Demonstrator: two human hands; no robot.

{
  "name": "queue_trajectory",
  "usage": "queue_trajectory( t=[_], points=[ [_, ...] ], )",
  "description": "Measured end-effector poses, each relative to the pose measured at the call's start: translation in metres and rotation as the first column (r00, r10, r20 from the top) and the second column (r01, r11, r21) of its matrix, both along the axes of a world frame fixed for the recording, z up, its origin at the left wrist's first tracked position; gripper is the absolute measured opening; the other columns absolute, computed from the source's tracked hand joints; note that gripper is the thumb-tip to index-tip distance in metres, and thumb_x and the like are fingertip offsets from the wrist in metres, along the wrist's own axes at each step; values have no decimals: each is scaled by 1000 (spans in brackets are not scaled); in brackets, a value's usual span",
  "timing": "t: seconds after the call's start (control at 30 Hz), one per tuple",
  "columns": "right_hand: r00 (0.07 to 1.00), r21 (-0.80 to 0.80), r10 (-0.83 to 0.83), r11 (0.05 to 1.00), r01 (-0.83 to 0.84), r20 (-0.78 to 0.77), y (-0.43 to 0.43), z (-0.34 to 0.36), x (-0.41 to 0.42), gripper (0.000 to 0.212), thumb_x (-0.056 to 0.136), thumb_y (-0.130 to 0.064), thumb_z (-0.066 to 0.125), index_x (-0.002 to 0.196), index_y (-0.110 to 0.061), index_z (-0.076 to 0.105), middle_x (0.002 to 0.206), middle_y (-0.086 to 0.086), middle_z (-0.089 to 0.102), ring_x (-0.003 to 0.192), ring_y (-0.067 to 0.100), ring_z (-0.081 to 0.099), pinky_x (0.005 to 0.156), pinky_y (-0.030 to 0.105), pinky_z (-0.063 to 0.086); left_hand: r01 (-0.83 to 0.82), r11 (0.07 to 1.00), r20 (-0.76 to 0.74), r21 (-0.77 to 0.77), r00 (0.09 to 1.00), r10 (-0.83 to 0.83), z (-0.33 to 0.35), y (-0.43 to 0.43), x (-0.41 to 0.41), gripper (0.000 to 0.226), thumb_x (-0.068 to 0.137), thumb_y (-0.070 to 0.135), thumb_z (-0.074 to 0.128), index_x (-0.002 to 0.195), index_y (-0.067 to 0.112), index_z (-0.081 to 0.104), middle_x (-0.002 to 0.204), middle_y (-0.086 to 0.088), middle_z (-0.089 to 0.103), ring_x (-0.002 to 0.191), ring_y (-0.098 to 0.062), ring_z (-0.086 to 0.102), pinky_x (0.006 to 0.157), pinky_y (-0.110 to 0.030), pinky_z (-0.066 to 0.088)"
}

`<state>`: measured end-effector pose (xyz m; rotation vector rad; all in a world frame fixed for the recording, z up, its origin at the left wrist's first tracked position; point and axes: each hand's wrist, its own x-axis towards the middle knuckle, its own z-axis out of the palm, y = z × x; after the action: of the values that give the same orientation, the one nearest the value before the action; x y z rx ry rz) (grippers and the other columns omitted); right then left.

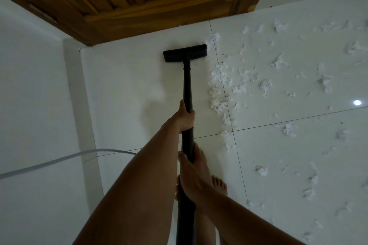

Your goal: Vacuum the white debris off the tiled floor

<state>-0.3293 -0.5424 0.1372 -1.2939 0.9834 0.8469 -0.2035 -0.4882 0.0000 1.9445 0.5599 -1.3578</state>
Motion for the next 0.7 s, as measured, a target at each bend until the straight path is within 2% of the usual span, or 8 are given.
queue_trajectory(
  t=[0.17,0.33,0.47,0.63,0.7],
  points=[
    [997,-29,80,996,-80,11,-7,25,-15,34,106,-32,46,139,-35,36,73,10,55,43,12,51,38,18,47,7,1000,0,-6,1000,-7,16,-1,-21,71,109,39,33,162,35,-13,96,-10,67,100,-31,72,102,-48,54],
    [995,-33,102,994,-102,19,-14,52,-30,49,107,-31,45,151,-41,25,74,11,55,40,10,50,36,16,47,17,1000,10,2,1000,-17,31,-3,-42,71,109,40,32,162,34,-14,103,-13,70,102,-30,71,104,-49,52],
    [992,-34,124,992,-123,37,-19,68,-41,50,107,-30,44,152,-42,24,73,11,56,36,7,49,36,15,46,29,999,25,20,999,-29,40,-4,-54,71,108,42,32,162,36,-13,111,-15,70,104,-32,70,104,-50,51],
    [995,-5,88,996,-88,51,-19,81,-49,41,106,-27,45,143,-41,32,71,11,53,36,8,48,37,16,47,-7,1000,28,23,1000,7,47,0,-64,70,108,40,33,162,36,-12,120,-18,68,105,-32,69,104,-49,52],
    [992,-19,96,995,-94,85,-16,84,-54,32,107,-25,44,134,-39,36,70,8,51,34,4,47,36,13,44,-32,999,19,14,999,32,50,3,-69,70,109,38,33,162,35,-12,115,-15,67,96,-28,70,96,-43,55]
  ],
)
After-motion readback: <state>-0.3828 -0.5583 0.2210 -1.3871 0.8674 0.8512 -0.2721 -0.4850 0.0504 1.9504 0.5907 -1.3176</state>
